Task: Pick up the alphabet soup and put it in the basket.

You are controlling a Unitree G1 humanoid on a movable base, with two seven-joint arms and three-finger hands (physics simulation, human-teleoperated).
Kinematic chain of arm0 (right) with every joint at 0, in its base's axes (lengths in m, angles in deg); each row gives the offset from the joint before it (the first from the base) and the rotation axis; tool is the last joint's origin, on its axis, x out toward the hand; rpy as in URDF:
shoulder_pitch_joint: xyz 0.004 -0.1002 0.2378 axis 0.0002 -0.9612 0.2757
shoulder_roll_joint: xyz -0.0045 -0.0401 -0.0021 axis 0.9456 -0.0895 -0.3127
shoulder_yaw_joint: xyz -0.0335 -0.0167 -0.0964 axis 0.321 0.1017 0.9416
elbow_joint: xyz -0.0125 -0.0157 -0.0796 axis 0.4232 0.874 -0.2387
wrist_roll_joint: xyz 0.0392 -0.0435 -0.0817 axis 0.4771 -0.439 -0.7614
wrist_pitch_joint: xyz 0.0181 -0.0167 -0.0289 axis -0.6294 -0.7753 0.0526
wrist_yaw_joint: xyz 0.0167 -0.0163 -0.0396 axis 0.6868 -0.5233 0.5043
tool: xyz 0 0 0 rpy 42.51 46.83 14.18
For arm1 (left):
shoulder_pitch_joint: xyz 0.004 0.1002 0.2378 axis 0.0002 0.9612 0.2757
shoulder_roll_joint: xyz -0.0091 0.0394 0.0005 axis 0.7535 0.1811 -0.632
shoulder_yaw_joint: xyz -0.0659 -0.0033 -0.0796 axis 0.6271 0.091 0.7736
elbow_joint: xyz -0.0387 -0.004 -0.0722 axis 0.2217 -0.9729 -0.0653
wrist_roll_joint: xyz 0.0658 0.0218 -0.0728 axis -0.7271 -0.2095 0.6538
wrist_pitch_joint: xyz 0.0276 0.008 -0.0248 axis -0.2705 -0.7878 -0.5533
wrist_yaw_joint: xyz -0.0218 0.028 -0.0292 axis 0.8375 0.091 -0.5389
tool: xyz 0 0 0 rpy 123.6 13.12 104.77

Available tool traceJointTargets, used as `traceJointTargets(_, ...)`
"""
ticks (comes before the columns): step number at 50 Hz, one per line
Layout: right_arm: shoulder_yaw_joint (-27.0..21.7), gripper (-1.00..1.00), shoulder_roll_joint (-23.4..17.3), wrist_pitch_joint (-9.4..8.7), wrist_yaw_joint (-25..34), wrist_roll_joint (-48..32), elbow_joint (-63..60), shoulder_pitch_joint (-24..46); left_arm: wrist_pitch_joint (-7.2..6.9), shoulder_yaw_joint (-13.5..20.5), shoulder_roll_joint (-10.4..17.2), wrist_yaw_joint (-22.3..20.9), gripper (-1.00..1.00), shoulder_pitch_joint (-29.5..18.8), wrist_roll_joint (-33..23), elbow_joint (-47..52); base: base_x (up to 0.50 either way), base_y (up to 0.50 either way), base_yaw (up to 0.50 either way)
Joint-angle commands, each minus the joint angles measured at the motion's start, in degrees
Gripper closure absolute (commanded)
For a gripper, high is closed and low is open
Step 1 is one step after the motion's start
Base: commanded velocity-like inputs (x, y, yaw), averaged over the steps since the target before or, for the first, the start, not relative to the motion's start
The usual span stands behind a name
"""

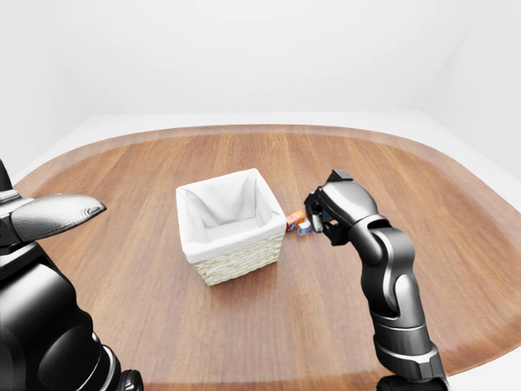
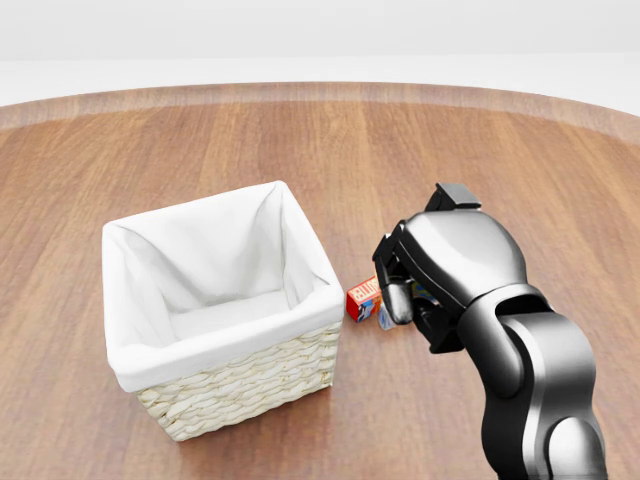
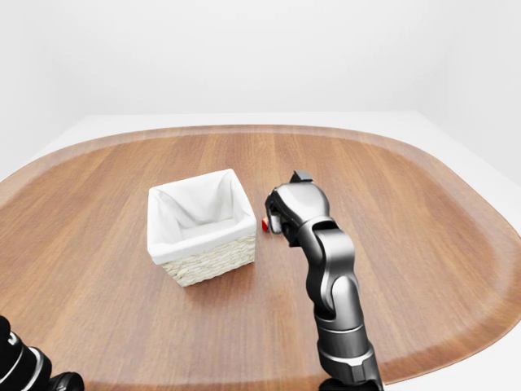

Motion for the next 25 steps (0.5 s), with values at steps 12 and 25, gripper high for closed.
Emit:
traceJointTargets(12, -0.59, 0.93, -0.58, 0.00, 1.05, -0.53, -2.76, 10.55, 0.00, -0.47, -0.17, -0.45, -1.00, 0.31, -0.41, -0.13, 0.00, 0.00, 0.00)
traceJointTargets(25, 0.67, 0.94, 0.49, 0.00, 1.05, -1.11, -2.93, 13.77, 0.00, -0.50, -0.08, -0.45, -1.00, 0.18, -0.53, 0.00, 0.00, 0.00, 0.00)
